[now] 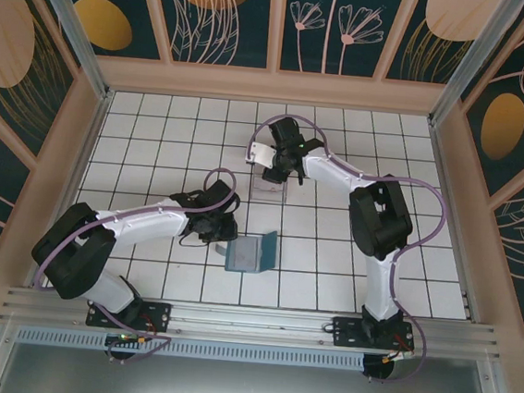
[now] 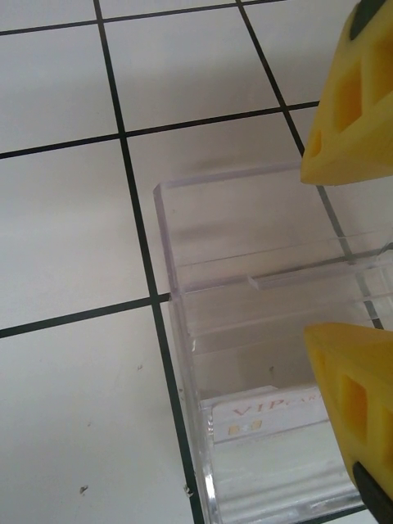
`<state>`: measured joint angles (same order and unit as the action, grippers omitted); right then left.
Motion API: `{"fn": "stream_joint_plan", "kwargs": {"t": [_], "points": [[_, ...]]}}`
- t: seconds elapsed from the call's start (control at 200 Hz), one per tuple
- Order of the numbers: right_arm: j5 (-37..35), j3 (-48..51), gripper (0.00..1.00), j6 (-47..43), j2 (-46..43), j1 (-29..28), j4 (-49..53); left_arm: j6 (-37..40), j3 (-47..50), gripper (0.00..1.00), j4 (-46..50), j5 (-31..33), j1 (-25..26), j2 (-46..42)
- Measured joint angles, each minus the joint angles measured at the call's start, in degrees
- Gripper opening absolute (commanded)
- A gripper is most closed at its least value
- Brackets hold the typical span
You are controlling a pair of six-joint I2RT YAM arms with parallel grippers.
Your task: Take the credit cards out of the card holder
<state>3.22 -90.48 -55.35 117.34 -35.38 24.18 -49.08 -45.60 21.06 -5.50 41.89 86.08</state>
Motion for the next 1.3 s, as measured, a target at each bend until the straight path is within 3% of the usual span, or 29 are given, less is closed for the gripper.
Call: {"fn": "stream_joint_plan", "kwargs": {"t": [0.616,0.821,1.051,1.301], "points": [[0.9,1.2,0.49,0.3,0.1,-0.7,0.1,0.0,1.1,0.22,0.0,0.0,0.0,-1.5],[0.9,1.6,0.5,3.5,-3.8,-1.0,-0.1,0.0,1.1,0.21,0.0,0.3,0.0,-2.8],[1.3,4.6,0.5,15.8,-11.2,-2.4,-1.1,0.0,1.1,0.2,0.0,0.9,-0.3,-4.2],[0.1,11.5,0.46,40.6,-17.6,-6.2,-2.6,0.0,1.7,0.2,-2.6,-1.3,-5.6,-4.7]]}}
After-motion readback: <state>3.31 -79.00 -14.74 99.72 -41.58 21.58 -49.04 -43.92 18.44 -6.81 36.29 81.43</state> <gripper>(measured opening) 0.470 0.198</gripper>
